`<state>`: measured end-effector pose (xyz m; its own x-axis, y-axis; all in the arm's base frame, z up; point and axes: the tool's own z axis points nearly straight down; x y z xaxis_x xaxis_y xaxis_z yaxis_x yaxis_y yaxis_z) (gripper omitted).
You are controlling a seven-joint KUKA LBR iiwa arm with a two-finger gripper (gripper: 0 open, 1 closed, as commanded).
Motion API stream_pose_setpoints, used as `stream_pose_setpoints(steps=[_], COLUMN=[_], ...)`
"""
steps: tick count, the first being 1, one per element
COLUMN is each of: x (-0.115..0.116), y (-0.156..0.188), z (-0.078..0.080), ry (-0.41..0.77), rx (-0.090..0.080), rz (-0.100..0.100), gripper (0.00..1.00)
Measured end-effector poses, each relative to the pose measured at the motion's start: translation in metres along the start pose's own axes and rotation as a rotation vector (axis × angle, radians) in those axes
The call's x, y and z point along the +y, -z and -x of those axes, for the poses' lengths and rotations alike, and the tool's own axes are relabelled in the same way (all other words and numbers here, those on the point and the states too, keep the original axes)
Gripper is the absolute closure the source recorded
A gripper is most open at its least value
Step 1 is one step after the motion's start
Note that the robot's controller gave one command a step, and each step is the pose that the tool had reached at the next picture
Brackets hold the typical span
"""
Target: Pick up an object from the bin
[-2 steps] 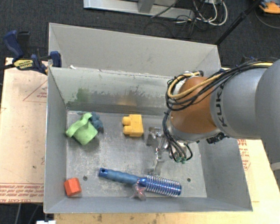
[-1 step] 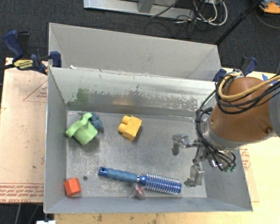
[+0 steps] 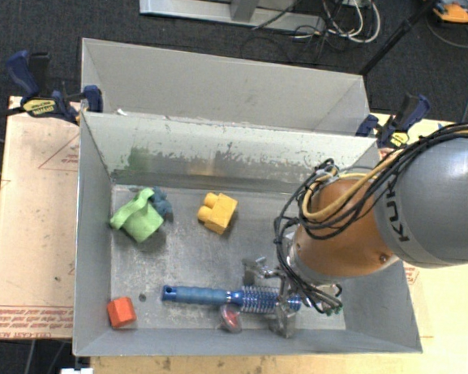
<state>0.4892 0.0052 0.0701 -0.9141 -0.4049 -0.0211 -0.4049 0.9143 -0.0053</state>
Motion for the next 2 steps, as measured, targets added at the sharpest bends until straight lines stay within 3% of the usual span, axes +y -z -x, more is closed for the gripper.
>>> stream_pose_setpoints(steps=[1, 2], x=[0.001, 0.009], y=[-0.001, 0.206], z=[-0.005, 0.017], ry=[-0.003, 0.087], rx=[0.018, 0.011], rz=[0.006, 0.003], gripper=[1.0, 1.0])
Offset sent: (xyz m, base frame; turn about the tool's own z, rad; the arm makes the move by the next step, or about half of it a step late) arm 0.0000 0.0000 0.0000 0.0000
